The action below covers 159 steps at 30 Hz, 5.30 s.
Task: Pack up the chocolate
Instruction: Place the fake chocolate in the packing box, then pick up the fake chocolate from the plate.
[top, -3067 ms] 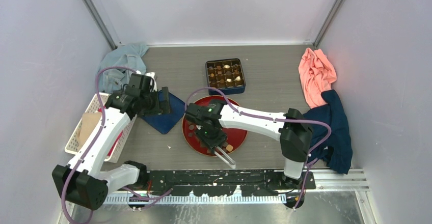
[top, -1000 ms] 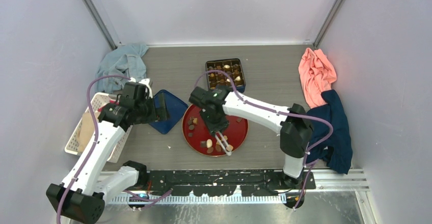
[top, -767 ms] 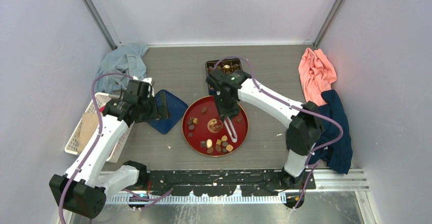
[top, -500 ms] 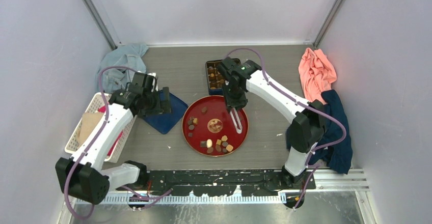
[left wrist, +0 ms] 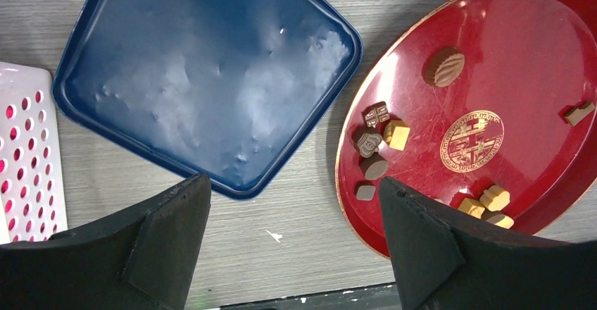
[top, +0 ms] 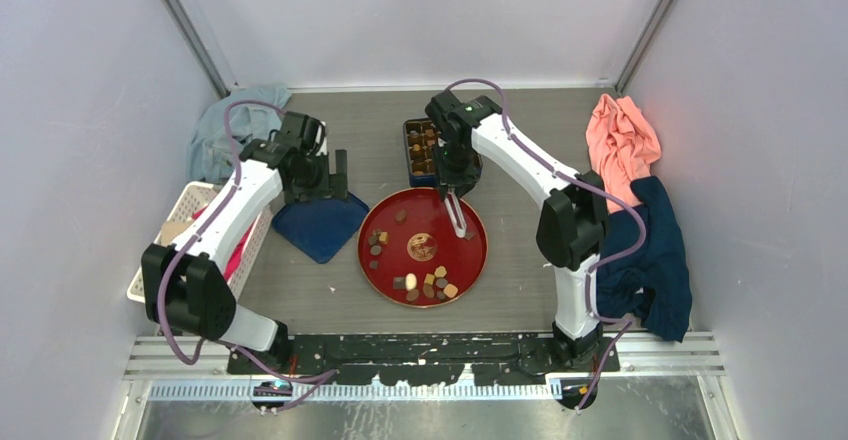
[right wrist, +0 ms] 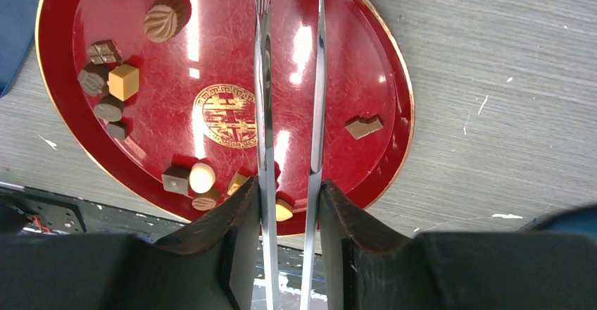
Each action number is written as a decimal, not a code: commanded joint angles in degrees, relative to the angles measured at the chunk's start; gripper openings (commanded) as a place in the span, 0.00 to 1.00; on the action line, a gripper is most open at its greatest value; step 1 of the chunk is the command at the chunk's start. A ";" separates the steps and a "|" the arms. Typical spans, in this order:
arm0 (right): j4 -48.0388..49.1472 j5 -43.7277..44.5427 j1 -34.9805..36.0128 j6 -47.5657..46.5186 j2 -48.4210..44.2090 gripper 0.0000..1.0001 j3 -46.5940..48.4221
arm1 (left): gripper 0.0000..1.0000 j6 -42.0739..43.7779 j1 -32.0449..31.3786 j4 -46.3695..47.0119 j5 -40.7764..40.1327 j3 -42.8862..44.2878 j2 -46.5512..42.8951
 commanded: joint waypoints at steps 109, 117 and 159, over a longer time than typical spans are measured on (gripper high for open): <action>5.05 -5.64 -8.23 1.96 -18.59 0.43 -17.21 | 0.89 0.00 2.72 3.06 4.89 0.57 0.61; 2.27 -4.25 0.07 -0.18 -23.48 0.43 -24.89 | 0.89 -1.38 2.71 2.58 5.58 -1.51 -3.03; 0.90 -5.78 21.13 0.23 -23.26 0.46 -34.76 | 0.89 -1.80 2.63 2.57 7.23 -9.74 -12.23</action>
